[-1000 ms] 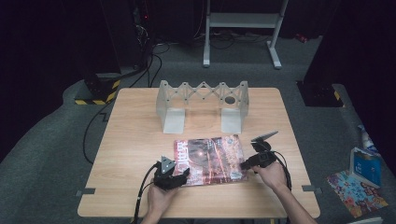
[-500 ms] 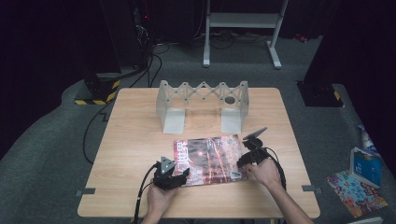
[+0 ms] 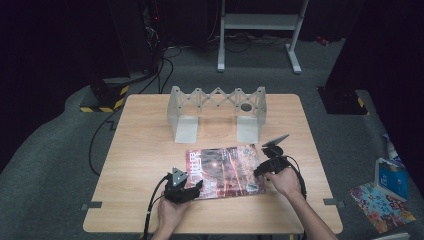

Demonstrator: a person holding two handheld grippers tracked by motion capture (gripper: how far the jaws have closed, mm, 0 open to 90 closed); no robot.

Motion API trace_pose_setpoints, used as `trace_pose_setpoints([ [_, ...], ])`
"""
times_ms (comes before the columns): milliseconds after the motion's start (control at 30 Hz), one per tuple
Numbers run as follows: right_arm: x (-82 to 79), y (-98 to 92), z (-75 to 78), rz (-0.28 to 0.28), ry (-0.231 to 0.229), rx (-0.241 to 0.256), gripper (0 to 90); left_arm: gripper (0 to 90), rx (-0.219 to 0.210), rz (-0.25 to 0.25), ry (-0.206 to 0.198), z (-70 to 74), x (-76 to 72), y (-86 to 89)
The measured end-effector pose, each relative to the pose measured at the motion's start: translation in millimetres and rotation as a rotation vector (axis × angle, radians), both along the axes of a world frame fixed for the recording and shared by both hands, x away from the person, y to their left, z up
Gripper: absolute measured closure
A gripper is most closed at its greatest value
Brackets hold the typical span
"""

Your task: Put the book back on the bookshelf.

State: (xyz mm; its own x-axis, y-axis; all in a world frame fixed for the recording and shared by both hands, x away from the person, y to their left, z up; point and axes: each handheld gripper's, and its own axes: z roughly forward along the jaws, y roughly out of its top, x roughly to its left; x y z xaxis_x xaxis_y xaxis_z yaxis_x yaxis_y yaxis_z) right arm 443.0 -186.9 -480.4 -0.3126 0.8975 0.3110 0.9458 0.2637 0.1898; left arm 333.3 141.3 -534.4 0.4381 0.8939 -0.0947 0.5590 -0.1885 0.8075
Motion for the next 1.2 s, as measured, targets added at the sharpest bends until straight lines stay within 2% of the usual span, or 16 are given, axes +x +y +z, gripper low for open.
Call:
trace_pose_setpoints([
  [233, -5.9, -14.2, 5.7, 0.015, -0.018, 0.133, 68.7, 30.4, 0.003, 0.002, 0.000, 0.1, 0.1, -0.2],
  [367, -6.9, -9.7, 4.5, 0.043, -0.042, 0.093, 67.1, 30.4, 0.003, 0.005, 0.001, 0.2, -0.1, -0.4],
  [467, -5.6, -9.6, 3.2, 0.058, -0.057, 0.091, 66.6, 30.4, 0.002, 0.011, 0.000, 0.1, -0.1, -0.5],
  [567, -5.6, -15.1, 4.7, 0.061, -0.060, 0.163, 67.1, 30.4, 0.001, 0.012, 0.000, 0.0, 0.0, -0.5],
  [667, -7.6, -18.3, 6.2, 0.080, -0.059, 0.194, 67.5, 30.4, 0.001, 0.010, 0.000, 0.0, 0.2, -0.2],
  [733, -8.3, -16.2, 5.3, 0.086, -0.071, 0.175, 66.6, 30.4, 0.002, 0.010, 0.000, 0.0, 0.2, -0.1],
  [767, -8.1, -12.1, 3.0, 0.093, -0.085, 0.140, 64.4, 30.4, 0.002, 0.010, 0.000, 0.0, 0.2, -0.1],
  [800, -7.7, -10.0, 1.4, 0.094, -0.093, 0.127, 63.3, 30.4, 0.002, 0.010, -0.001, 0.0, 0.2, -0.2],
  [867, -5.8, -6.8, -1.9, 0.093, -0.089, 0.096, 62.2, 30.4, 0.002, 0.012, -0.001, 0.0, 0.1, -0.3],
  [900, -4.6, -7.4, -3.9, 0.090, -0.092, 0.100, 62.2, 30.4, 0.002, 0.012, -0.001, 0.0, 0.1, -0.3],
  [1000, -3.6, -12.8, -7.2, 0.063, -0.086, 0.156, 63.3, 30.4, 0.002, 0.011, -0.001, 0.0, 0.1, -0.1],
  [1067, -5.4, -17.2, -5.7, 0.071, -0.083, 0.197, 65.9, 30.4, 0.000, 0.009, -0.001, -0.1, 0.5, 0.1],
  [1100, -6.2, -19.4, -4.2, 0.082, -0.067, 0.219, 66.6, 30.4, 0.000, 0.007, -0.002, -0.1, 0.6, 0.2],
  [1200, -5.0, -20.2, -6.3, 0.091, -0.040, 0.210, 65.7, 30.5, 0.002, 0.005, -0.003, -0.2, 0.9, 0.3],
])
